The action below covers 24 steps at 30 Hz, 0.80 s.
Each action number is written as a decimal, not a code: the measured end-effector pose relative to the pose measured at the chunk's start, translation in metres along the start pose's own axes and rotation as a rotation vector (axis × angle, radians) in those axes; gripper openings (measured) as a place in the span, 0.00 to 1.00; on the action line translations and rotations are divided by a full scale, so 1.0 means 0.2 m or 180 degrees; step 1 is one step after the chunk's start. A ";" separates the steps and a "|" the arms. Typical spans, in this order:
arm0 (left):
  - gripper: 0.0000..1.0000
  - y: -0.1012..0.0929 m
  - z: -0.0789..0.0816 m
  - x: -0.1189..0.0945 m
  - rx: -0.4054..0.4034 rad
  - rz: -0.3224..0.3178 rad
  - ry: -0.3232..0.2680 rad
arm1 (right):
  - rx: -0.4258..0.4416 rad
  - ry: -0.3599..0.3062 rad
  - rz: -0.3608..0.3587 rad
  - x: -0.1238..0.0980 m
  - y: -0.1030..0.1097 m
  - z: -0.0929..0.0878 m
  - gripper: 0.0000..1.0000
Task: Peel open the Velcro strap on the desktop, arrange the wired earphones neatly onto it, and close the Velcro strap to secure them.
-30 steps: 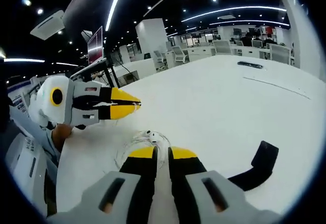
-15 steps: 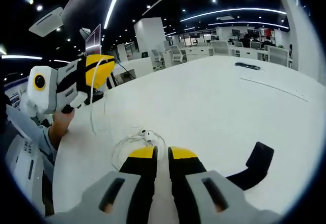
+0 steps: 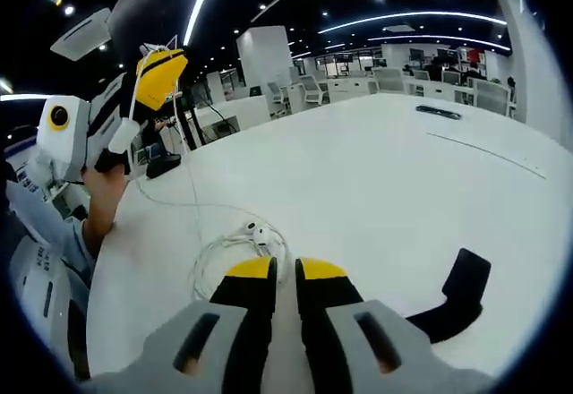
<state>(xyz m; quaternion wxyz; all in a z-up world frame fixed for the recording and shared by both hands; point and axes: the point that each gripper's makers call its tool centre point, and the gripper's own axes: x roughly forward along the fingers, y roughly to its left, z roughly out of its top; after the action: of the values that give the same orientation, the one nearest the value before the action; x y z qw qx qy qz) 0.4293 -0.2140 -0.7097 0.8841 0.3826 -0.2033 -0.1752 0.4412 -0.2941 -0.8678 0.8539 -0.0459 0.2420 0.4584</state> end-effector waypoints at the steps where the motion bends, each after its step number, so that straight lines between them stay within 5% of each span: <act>1: 0.06 0.01 0.00 0.00 0.0008 0.0015 -0.0009 | -0.0005 0.0000 -0.0004 0.00 0.00 0.00 0.11; 14: 0.06 0.09 0.07 0.01 0.0012 0.0271 -0.0219 | -0.0081 0.0022 -0.0001 0.02 0.03 0.01 0.09; 24: 0.06 0.00 0.01 0.02 -0.0118 0.0117 -0.0114 | -0.0118 -0.0034 -0.0007 0.00 0.02 0.03 0.05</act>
<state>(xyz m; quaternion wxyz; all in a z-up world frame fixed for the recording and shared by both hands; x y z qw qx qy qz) 0.4329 -0.2165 -0.7071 0.8903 0.3592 -0.2228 -0.1695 0.4399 -0.2898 -0.8615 0.8547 -0.0596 0.2288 0.4621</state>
